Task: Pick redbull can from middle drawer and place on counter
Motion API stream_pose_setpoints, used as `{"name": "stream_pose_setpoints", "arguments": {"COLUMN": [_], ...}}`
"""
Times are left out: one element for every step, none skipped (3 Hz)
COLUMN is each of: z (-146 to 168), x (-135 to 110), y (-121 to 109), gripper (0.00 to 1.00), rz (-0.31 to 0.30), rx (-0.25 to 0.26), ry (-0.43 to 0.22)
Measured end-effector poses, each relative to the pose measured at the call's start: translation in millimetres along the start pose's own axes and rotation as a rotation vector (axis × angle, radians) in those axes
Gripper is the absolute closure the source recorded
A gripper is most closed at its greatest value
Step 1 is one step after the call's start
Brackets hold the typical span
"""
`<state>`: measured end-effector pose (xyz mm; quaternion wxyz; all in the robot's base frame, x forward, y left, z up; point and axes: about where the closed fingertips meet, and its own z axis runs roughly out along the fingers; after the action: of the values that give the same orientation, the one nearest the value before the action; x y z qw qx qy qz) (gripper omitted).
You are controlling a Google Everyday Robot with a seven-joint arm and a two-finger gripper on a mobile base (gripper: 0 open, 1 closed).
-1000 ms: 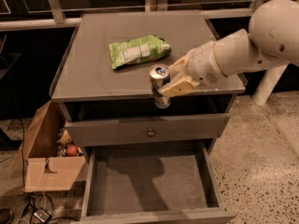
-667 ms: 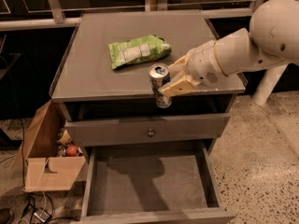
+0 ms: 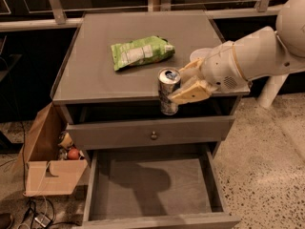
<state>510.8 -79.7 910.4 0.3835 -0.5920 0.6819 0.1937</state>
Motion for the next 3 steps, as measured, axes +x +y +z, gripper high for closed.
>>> {"name": "stream_pose_setpoints", "arguments": {"z": [-3, -8, -9], "x": [-7, -65, -69], "y": [-6, -60, -61], "gripper": [1.0, 1.0, 1.0], "rz": [-0.006, -0.093, -0.097], "rx": [0.006, 0.013, 0.018], "ry": [-0.016, -0.047, -0.052]}}
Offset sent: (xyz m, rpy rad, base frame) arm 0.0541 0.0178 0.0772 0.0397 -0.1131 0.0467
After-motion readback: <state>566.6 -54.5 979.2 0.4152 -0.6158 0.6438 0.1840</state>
